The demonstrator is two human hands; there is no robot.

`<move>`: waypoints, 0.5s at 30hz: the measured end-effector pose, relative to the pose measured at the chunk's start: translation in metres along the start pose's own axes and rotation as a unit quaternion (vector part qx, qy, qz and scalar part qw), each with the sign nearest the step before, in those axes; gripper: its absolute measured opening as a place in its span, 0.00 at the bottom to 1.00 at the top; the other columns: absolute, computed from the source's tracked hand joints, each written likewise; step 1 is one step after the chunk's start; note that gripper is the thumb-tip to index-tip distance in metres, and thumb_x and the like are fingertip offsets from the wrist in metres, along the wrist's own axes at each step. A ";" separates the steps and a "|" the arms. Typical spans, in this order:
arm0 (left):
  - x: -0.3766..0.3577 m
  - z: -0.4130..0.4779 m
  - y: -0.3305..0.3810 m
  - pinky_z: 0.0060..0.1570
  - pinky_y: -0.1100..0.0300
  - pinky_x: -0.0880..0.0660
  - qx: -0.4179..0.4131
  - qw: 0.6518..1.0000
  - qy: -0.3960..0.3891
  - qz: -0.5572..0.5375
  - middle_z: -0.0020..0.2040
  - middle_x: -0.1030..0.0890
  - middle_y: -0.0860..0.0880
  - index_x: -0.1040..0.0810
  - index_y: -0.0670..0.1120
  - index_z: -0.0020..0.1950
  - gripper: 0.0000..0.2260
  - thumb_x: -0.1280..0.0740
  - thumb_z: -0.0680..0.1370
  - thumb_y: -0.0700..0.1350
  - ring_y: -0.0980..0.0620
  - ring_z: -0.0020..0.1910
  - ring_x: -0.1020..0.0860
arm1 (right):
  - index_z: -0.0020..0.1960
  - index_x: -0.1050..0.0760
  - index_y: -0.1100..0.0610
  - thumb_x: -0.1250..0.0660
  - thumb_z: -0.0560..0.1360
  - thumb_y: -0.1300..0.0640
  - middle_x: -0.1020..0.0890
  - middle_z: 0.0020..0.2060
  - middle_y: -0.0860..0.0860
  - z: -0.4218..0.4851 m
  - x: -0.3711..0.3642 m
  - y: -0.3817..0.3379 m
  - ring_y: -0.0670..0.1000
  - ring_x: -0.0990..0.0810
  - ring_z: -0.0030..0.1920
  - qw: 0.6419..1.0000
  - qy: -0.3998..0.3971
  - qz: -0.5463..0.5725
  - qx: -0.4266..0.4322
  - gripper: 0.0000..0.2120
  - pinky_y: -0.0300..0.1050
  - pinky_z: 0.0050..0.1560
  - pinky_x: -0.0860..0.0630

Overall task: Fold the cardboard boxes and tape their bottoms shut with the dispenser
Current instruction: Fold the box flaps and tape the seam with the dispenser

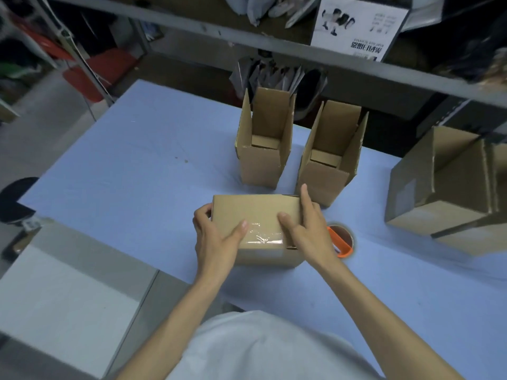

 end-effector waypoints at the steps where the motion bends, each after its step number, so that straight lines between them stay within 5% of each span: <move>1: -0.001 0.001 0.000 0.48 0.58 0.36 0.001 1.000 0.004 -0.008 0.60 0.32 0.57 0.38 0.56 0.58 0.21 0.29 0.74 0.50 0.66 0.48 0.28 | 0.78 0.58 0.46 0.32 0.67 0.33 0.38 0.72 0.49 -0.002 0.001 0.001 0.51 0.37 0.71 0.999 0.006 -0.037 -0.015 0.51 0.46 0.62 0.35; 3: -0.002 0.003 -0.002 0.47 0.59 0.37 0.006 1.000 0.010 -0.010 0.60 0.31 0.57 0.38 0.56 0.57 0.17 0.32 0.75 0.48 0.77 0.46 0.30 | 0.78 0.60 0.46 0.34 0.54 0.22 0.38 0.73 0.49 -0.008 0.000 -0.001 0.51 0.37 0.72 0.992 0.023 -0.113 -0.049 0.63 0.51 0.61 0.32; 5: -0.001 0.004 -0.005 0.47 0.58 0.36 0.012 1.000 0.009 -0.012 0.59 0.32 0.58 0.38 0.56 0.58 0.19 0.31 0.74 0.49 0.80 0.46 0.32 | 0.78 0.60 0.46 0.33 0.52 0.22 0.39 0.72 0.50 -0.012 -0.004 -0.004 0.53 0.36 0.71 0.990 0.040 -0.129 -0.043 0.65 0.51 0.60 0.31; 9: -0.002 0.009 -0.004 0.52 0.58 0.32 0.009 0.999 -0.017 -0.039 0.61 0.32 0.54 0.37 0.53 0.59 0.18 0.30 0.76 0.47 0.75 0.47 0.30 | 0.78 0.61 0.46 0.27 0.67 0.39 0.40 0.70 0.50 -0.003 -0.005 -0.004 0.54 0.34 0.68 1.000 -0.009 0.012 -0.015 0.54 0.44 0.62 0.33; 11: -0.003 0.013 0.000 0.53 0.60 0.33 0.004 0.998 -0.028 -0.048 0.62 0.31 0.52 0.37 0.53 0.59 0.17 0.32 0.77 0.45 0.74 0.48 0.30 | 0.78 0.63 0.47 0.22 0.60 0.37 0.41 0.71 0.50 -0.002 -0.002 0.000 0.53 0.35 0.70 0.994 -0.041 0.088 -0.041 0.63 0.47 0.67 0.34; 13: -0.002 0.017 0.004 0.53 0.60 0.32 -0.003 0.998 -0.035 -0.044 0.61 0.30 0.51 0.36 0.53 0.59 0.17 0.31 0.76 0.45 0.66 0.52 0.28 | 0.77 0.65 0.49 0.20 0.50 0.34 0.42 0.72 0.49 -0.004 0.001 0.000 0.52 0.37 0.71 0.997 -0.050 0.033 -0.050 0.72 0.48 0.68 0.33; 15: 0.000 0.020 0.004 0.52 0.60 0.32 0.000 0.999 -0.040 -0.017 0.61 0.30 0.52 0.35 0.53 0.61 0.20 0.29 0.74 0.47 0.56 0.56 0.27 | 0.77 0.66 0.51 0.19 0.53 0.38 0.42 0.71 0.50 -0.006 -0.001 0.002 0.52 0.38 0.71 0.996 -0.070 0.001 -0.049 0.72 0.46 0.67 0.34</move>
Point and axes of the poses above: each hand's wrist, its own z-axis towards the middle knuckle, its own x-axis out of the back of the hand, y = z × x, the point moved 9 cm from there along z, towards the middle knuckle
